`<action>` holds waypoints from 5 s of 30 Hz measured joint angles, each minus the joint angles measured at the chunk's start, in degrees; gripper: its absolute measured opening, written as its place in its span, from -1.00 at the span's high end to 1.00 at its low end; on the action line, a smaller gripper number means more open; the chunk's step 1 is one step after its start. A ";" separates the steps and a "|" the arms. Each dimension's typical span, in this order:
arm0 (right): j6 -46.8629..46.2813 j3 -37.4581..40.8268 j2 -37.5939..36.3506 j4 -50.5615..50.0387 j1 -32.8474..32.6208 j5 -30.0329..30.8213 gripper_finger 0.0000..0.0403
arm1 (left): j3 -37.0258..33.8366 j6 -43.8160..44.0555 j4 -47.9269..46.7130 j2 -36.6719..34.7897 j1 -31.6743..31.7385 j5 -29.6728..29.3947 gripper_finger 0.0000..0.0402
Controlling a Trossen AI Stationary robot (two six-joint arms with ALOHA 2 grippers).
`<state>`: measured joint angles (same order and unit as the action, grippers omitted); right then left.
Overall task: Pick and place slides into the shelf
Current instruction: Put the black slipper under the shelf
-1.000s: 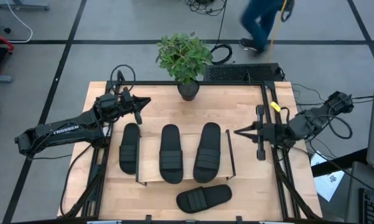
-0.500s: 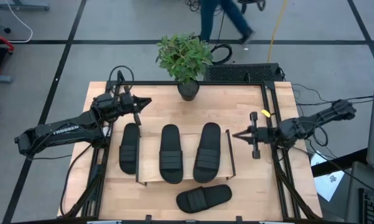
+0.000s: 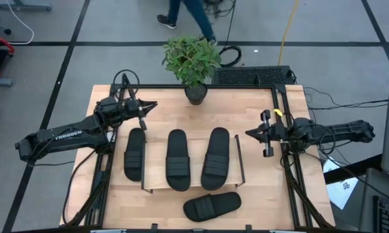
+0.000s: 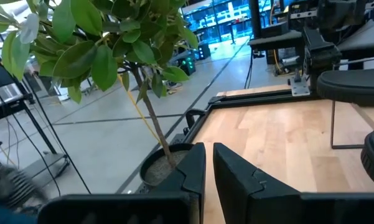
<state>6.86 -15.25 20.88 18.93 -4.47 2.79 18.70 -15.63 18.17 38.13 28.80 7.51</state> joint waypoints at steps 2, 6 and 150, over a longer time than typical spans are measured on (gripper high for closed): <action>-0.24 2.04 -0.70 2.55 0.27 -0.09 1.00 | 0.00 -0.21 0.02 0.00 0.00 0.00 0.82; -1.64 3.50 -1.38 2.48 0.31 -0.12 1.00 | 0.00 0.91 0.02 0.00 0.00 -0.02 0.82; -1.32 3.89 -0.21 4.60 0.26 -2.84 1.00 | 59.72 5.69 -24.90 67.65 -73.44 -28.61 0.82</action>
<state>5.54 -11.35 20.67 23.53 -4.21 -0.05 78.42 -9.93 -6.72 105.78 -44.64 -21.10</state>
